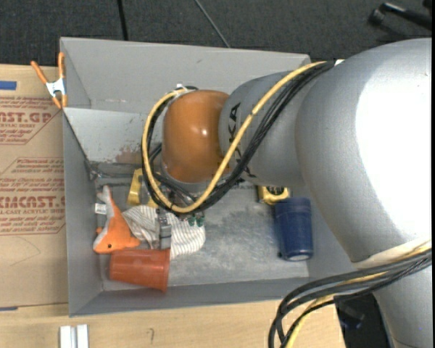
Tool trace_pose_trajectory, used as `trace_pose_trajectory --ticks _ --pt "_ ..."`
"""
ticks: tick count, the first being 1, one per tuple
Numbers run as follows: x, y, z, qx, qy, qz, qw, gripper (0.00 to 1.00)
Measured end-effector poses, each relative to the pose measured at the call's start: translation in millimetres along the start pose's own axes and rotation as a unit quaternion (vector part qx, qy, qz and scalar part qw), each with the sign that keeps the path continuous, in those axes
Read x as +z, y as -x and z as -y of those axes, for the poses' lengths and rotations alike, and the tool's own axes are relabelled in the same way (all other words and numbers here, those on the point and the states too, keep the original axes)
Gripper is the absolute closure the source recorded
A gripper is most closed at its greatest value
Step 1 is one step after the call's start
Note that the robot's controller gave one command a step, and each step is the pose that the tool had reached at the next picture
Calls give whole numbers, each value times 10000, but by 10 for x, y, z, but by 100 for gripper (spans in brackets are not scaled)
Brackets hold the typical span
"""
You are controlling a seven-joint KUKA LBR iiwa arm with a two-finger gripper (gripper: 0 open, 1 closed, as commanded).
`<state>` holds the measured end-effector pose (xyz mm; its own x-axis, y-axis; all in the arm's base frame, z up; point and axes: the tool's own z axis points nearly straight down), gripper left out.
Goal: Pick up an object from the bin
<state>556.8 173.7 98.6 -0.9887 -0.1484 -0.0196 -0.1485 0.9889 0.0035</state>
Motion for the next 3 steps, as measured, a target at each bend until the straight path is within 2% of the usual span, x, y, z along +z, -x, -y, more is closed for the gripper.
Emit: trace_pose_trajectory --ticks 1,2,3 --pt "31 -45 -2 -10 -8 -88 10000 100" --pt "3 -6 -4 -2 3 -13 10000 0" --pt "31 -45 -2 -10 -6 -88 10000 100"
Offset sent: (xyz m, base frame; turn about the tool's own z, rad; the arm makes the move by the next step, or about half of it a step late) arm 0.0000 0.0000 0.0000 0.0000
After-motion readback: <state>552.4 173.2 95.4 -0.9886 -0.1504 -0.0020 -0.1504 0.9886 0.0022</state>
